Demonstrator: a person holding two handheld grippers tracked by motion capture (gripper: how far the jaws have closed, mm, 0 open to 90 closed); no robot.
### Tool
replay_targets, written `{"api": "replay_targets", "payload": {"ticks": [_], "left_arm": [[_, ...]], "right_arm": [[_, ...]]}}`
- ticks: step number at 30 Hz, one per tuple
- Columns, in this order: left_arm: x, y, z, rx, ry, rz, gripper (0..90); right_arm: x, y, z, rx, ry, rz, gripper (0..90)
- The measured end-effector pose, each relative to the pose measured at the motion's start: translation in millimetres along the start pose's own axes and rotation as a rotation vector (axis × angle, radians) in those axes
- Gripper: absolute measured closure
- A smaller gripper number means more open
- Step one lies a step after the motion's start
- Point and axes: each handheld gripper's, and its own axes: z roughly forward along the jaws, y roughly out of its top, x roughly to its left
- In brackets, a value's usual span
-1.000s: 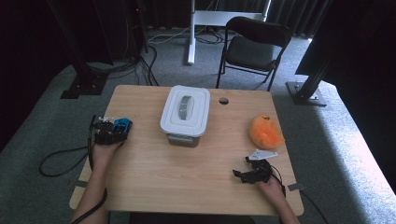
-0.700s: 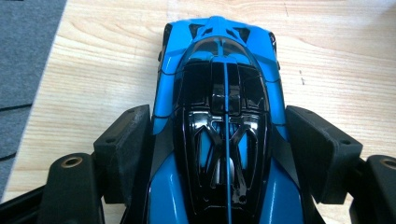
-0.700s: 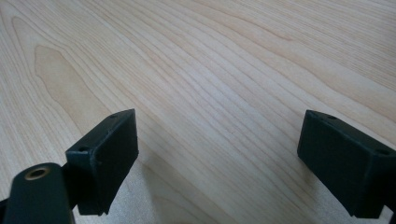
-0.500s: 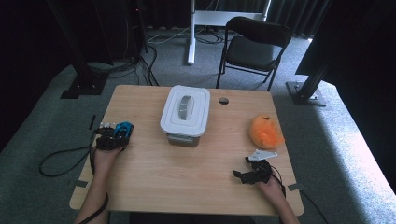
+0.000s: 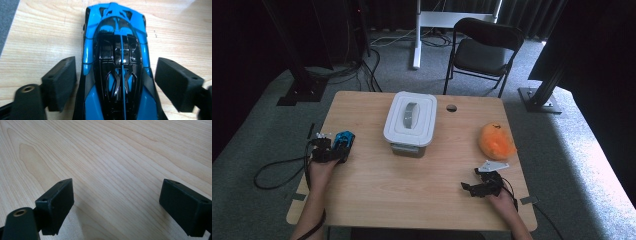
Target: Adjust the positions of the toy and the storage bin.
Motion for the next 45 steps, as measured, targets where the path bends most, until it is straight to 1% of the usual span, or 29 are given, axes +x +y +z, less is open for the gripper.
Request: {"api": "replay_targets", "payload": {"ticks": [2,5,6,7,8,11,13,15,17,18,19,20,21,22,23,24,27,28,29,30,32,33,34,35,36,38,41,43,45], "left_arm": [[-0.1,1.9,-1.3,0.005,0.01,0.006,11.3],[0.2,3.5,-2.8,0.001,0.008,0.013,9.0],[0.1,5.3,-6.0,-0.004,0.021,0.02,6.7],[0.1,5.3,-6.0,-0.004,0.021,0.02,5.5],[0.0,7.3,-9.2,-0.014,0.019,0.02,0.5],[-0.3,10.8,-14.6,-0.028,0.022,0.03,0.4],[-1.1,13.2,-17.5,-0.038,0.018,0.031,0.2],[-2.2,15.7,-19.3,-0.032,0.012,0.043,0.1],[-4.7,17.6,-20.4,-0.035,0.027,0.062,0.1],[-4.7,17.6,-20.4,-0.035,0.027,0.062,0.2],[-6.2,18.9,-20.2,-0.034,0.016,0.076,0.2],[-9.0,19.7,-21.5,-0.078,0.026,0.087,0.2],[-10.1,21.0,-22.3,-0.088,0.033,0.088,0.2],[-10.7,22.1,-22.4,-0.102,0.019,0.075,0.2],[-11.3,23.4,-21.6,-0.103,0.006,0.065,0.2],[-12.0,24.7,-20.5,-0.095,-0.001,0.075,0.2],[-14.9,26.8,-17.1,-0.081,0.003,0.088,0.2],[-18.0,28.7,-13.8,-0.069,-0.007,0.103,0.2],[-18.0,28.7,-13.8,-0.069,-0.007,0.103,0.2],[-22.3,30.3,-11.6,-0.076,-0.004,0.119,0.2],[-24.4,31.4,-10.3,-0.072,-0.007,0.125,0.2],[-26.9,32.7,-8.1,-0.073,-0.018,0.133,0.2],[-31.2,34.3,-3.8,-0.066,-0.019,0.145,0.2],[-31.2,34.3,-3.8,-0.066,-0.019,0.145,0.2],[-36.1,36.2,1.7,-0.055,-0.023,0.157,0.2],[-41.2,38.2,7.3,-0.051,-0.031,0.166,0.2],[-46.7,40.1,13.7,-0.045,-0.038,0.174,0.2],[-55.1,42.9,21.6,-0.04,-0.055,0.192,0.2],[-57.8,44.0,23.8,-0.036,-0.056,0.198,0.2]], "right_arm": [[0.1,0.0,0.1,0.0,-0.001,-0.002,11.7],[0.2,0.0,0.2,0.0,-0.003,-0.004,11.7],[0.3,0.0,0.2,0.0,-0.003,-0.003,11.7],[0.3,0.0,0.2,0.0,-0.003,-0.003,11.7],[0.6,0.6,0.2,0.004,-0.002,-0.002,11.7],[1.5,2.9,0.9,0.012,-0.005,-0.008,11.7],[3.9,6.1,0.7,0.008,0.007,-0.004,11.7],[8.6,11.3,-0.8,-0.011,0.01,-0.016,11.7],[12.6,18.3,-1.4,-0.026,0.013,-0.029,11.7],[12.6,18.3,-1.4,-0.026,0.013,-0.029,11.7],[15.4,27.3,-0.5,-0.049,0.014,-0.042,11.7],[15.8,30.3,0.1,-0.056,0.016,-0.041,11.7],[16.4,34.3,1.4,-0.067,0.015,-0.039,11.7],[16.7,38.2,3.3,-0.077,0.017,-0.038,11.7],[17.3,41.9,5.2,-0.083,0.018,-0.035,11.7],[17.9,45.3,7.5,-0.089,0.014,-0.035,11.7],[18.4,51.4,12.8,-0.095,0.01,-0.039,11.7],[17.6,56.8,19.3,-0.099,-0.002,-0.034,11.7],[17.6,56.8,19.3,-0.099,-0.002,-0.034,11.7],[15.4,60.3,24.6,-0.099,-0.008,-0.023,11.7],[12.3,63.7,30.5,-0.1,-0.012,-0.006,11.7],[10.1,65.7,34.2,-0.099,-0.024,0.005,11.7],[9.0,66.9,36.3,-0.099,-0.032,0.013,11.7],[9.0,66.9,36.3,-0.099,-0.032,0.013,11.7],[5.5,71.0,43.0,-0.091,-0.055,0.032,11.7],[3.2,74.5,47.9,-0.092,-0.07,0.042,11.7],[-0.5,80.8,56.1,-0.1,-0.082,0.062,11.7],[-2.9,84.8,61.8,-0.103,-0.082,0.079,11.7],[-4.2,86.6,64.8,-0.103,-0.091,0.079,11.7]]}}
